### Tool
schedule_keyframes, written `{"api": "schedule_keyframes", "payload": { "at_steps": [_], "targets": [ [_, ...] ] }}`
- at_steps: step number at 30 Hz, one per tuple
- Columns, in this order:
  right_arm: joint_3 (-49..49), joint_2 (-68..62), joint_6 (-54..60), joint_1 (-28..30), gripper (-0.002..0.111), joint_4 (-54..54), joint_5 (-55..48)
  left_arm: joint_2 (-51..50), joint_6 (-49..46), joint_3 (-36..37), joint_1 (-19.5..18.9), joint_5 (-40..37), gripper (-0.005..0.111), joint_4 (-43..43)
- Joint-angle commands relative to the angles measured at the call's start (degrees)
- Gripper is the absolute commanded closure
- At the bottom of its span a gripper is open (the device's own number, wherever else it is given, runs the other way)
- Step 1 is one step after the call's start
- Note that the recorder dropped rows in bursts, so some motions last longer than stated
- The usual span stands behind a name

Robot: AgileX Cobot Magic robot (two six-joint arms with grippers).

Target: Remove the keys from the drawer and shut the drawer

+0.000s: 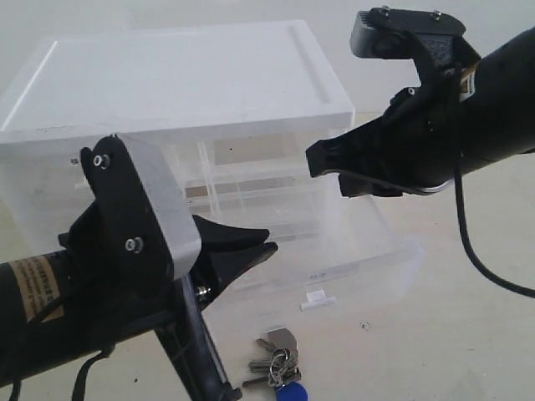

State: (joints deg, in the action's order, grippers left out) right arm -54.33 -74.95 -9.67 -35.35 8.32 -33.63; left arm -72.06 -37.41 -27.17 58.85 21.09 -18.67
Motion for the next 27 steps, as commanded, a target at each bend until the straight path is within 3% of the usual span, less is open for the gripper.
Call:
{"api": "schedule_keyframes", "payload": {
  "at_steps": [1, 2, 4, 7, 9, 12, 16, 18, 23, 25, 27],
  "targets": [
    [1.77, 1.04, -0.51, -0.25, 0.108, 0.92, 7.8, 6.94, 0.46, -0.19, 3.1, -12.5, 0.102, 6.63],
    [1.82, 1.04, -1.86, -0.25, 0.108, 1.18, 8.05, 9.21, 0.46, -0.19, 3.21, -18.22, 0.102, 7.08],
    [1.82, 1.16, -2.6, -0.46, 0.107, 3.24, 10.14, 10.01, 0.56, -0.19, 3.07, -20.29, 0.102, 5.69],
    [1.82, 1.16, -2.6, -0.66, 0.093, 4.17, 10.68, 10.01, 0.01, -0.19, 3.07, -21.09, 0.096, 7.15],
    [1.82, 1.16, -2.9, -0.66, 0.078, 4.44, 10.49, 10.01, -1.7, -0.19, 2.98, -21.09, 0.084, 9.24],
    [1.82, 1.16, -3.63, -0.66, 0.056, 7.55, 10.99, 9.91, -4.17, -0.19, 2.79, -17.61, 0.056, 10.76],
    [1.38, 1.43, -0.5, -0.66, 0.062, 7.04, 10.91, 9.35, -6.16, -0.19, 1.71, -17.87, 0.059, 10.63],
    [0.31, 2.71, 0.08, -0.66, 0.062, 4.38, 10.74, 9.37, -6.16, -0.19, 1.71, -17.87, 0.072, 10.73],
    [-2.41, 6.88, -8.36, -0.55, 0.064, -12.85, 6.37, 11.32, -5.99, -0.19, 1.82, -15.38, 0.076, 10.56],
    [-2.41, 7.23, -14.39, -0.55, 0.076, -24.12, 5.17, 12.83, -0.42, -0.32, 2.2, -15.35, 0.08, 10.56],
    [-2.41, 6.35, -16.09, -0.55, 0.109, -28.39, 7.44, 11.84, 1.61, -0.6, 5.64, -19.27, 0.096, 10.56]
  ]
}}
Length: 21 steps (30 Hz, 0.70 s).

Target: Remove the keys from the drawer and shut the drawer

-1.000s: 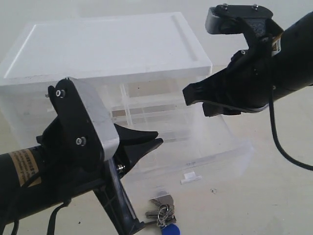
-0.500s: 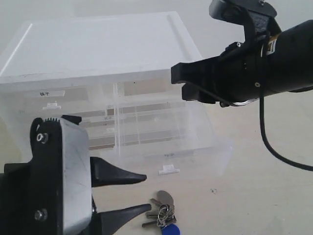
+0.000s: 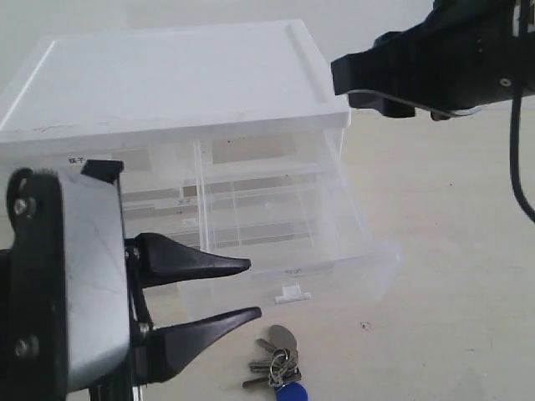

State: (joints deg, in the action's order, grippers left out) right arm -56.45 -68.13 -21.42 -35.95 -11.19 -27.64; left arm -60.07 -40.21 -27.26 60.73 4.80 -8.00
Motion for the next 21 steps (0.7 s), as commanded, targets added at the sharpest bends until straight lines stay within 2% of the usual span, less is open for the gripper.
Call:
{"api": "schedule_keyframes", "payload": {
  "at_steps": [1, 3, 6, 10, 14, 16, 21],
  "targets": [
    [-0.28, -1.06, -3.54, 0.05, 0.108, -8.88, 3.03, -2.21, 4.4, -0.51, 7.05, -3.36, 0.102, -0.12],
    [-0.28, -2.56, -3.3, 0.05, 0.108, -8.88, 3.96, -6.93, 4.19, -0.51, 10.84, 1.17, 0.102, 0.1],
    [-0.28, -3.9, -0.3, 0.05, 0.108, -8.64, 3.52, -12.89, 2.92, -1.5, 11.79, 6.76, 0.102, -0.82],
    [-0.28, -3.67, 0.93, 0.05, 0.108, -8.41, 3.4, -18.79, -2.13, -2.95, 8.9, 12.06, 0.102, -6.33],
    [-0.28, -3.54, 1.56, -0.05, 0.108, -8.29, 4.51, -20.28, -14.65, -2.95, 5.14, 14.94, 0.102, -19.48],
    [-0.28, -3.54, 5.77, -0.05, 0.108, -6.2, 7.72, -20.0, -19.41, -2.95, 4.32, 14.94, 0.102, -25.57],
    [-0.28, -5.53, 17.44, -0.05, 0.108, 4.83, 14.14, -19.68, -22.11, -2.95, 4.32, 15.43, 0.102, -27.48]
  ]
}}
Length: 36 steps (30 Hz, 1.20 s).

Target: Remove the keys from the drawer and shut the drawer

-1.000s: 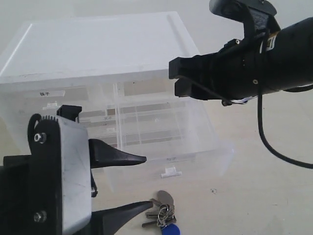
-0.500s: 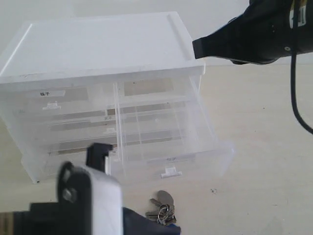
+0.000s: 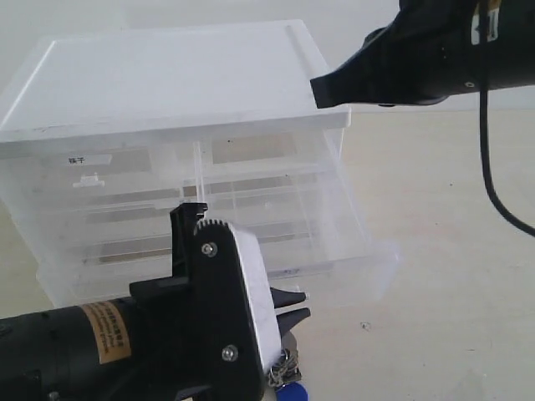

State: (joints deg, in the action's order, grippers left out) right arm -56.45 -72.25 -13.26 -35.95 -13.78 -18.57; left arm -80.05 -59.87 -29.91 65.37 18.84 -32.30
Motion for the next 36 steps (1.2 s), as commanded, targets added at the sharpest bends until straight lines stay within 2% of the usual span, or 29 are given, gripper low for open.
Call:
{"api": "schedule_keyframes", "payload": {
  "at_steps": [1, 4, 8, 14, 20, 24, 30, 36],
  "targets": [
    [-0.28, -2.24, 11.49, -0.05, 0.108, 9.47, 5.3, 0.31, -2.44, -0.29, -0.33, 1.43, 0.102, -3.18],
    [-0.82, -5.52, 14.21, -0.05, 0.108, 13.78, 4.51, 0.31, -2.44, -0.29, -0.33, 2.28, 0.102, -4.52],
    [-3.11, -7.86, 15.14, -0.05, 0.108, 13.78, 0.75, 0.31, -4.43, -0.29, -0.33, 4.34, 0.102, -6.76],
    [-3.54, -8.43, 15.14, -0.05, 0.108, 13.39, -0.85, 0.31, -8.57, -0.29, -0.33, 12.0, 0.102, -12.45],
    [-3.54, -8.35, 15.26, -0.05, 0.108, 13.78, -1.19, 0.31, -8.47, -0.41, -0.67, 14.07, 0.102, -12.45],
    [-3.54, -8.35, 15.61, -0.05, 0.108, 14.51, -1.34, 0.31, -7.58, -1.53, -3.04, 14.75, 0.102, -11.8],
    [-3.54, -8.35, 15.76, -0.05, 0.108, 14.51, -1.34, -1.02, -1.91, -2.92, -7.93, 14.63, 0.102, -4.06],
    [-3.54, -8.35, 15.74, -0.05, 0.108, 14.67, -1.34, -4.62, -1.17, -5.01, -12.11, 15.6, 0.102, -2.46]
  ]
}}
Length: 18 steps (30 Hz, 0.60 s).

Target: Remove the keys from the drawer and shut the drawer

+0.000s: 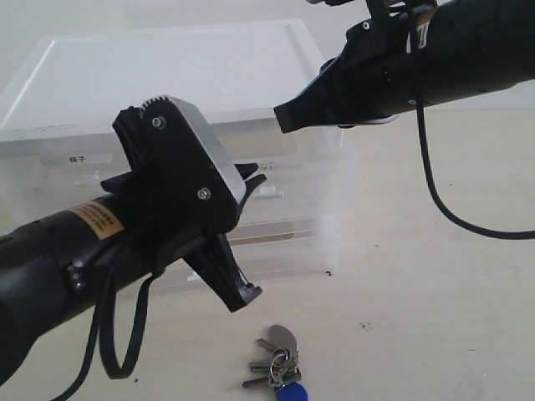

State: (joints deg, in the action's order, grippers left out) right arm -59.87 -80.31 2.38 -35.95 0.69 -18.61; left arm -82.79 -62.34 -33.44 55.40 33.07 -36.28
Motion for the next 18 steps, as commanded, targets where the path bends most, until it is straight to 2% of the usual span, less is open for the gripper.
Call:
{"api": "schedule_keyframes", "payload": {
  "at_steps": [1, 5, 10, 14, 18],
  "targets": [
    [-0.13, -0.29, 0.1, -0.05, 0.108, 0.2, -1.3, -2.04, 1.3, -1.81, -2.28, 1.37, 0.102, 1.64],
    [-0.13, -0.29, 0.1, -0.05, 0.108, 0.2, -1.3, -1.72, 1.81, -1.89, -2.07, 0.19, 0.102, 2.05],
    [-0.13, -0.29, 0.1, -0.05, 0.108, 0.2, -1.3, 0.49, 9.73, -1.89, -2.09, -10.9, 0.102, 12.0],
    [-0.13, -0.29, 0.1, -0.05, 0.108, 0.43, -1.3, -2.02, 10.21, -1.78, -2.94, -7.76, 0.102, 13.17],
    [-0.13, -0.29, 0.1, -0.05, 0.108, 0.43, -1.81, -6.03, 10.31, -1.78, -5.9, 0.43, 0.102, 11.65]
  ]
}}
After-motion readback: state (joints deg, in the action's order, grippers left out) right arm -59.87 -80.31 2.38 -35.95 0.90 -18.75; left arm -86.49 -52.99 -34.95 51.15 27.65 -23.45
